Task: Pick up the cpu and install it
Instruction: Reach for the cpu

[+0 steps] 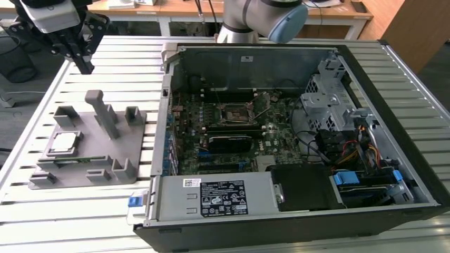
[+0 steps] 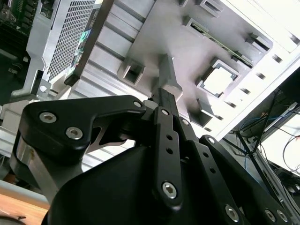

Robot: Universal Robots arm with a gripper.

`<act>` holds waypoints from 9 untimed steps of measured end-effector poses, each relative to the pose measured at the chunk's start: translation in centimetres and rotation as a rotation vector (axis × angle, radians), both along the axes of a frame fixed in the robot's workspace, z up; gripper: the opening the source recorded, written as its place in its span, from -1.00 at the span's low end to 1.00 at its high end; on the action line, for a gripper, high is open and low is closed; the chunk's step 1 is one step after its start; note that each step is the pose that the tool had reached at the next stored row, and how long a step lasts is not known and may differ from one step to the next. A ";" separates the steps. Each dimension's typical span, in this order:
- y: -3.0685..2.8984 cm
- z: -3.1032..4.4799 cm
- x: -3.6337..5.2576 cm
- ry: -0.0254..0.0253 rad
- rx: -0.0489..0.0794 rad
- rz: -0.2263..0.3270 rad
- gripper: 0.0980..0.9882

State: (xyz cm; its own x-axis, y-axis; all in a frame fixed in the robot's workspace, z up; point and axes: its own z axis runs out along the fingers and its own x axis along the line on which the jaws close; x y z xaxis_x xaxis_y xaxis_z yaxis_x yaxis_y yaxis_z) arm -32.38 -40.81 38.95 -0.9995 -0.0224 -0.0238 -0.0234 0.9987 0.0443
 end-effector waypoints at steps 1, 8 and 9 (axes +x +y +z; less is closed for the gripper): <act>0.00 -0.01 -0.19 0.0000 0.000 0.000 -0.98; 0.00 -0.11 -1.44 0.0000 0.000 0.000 -0.98; 0.00 -0.13 -1.61 0.0000 0.000 0.000 -0.98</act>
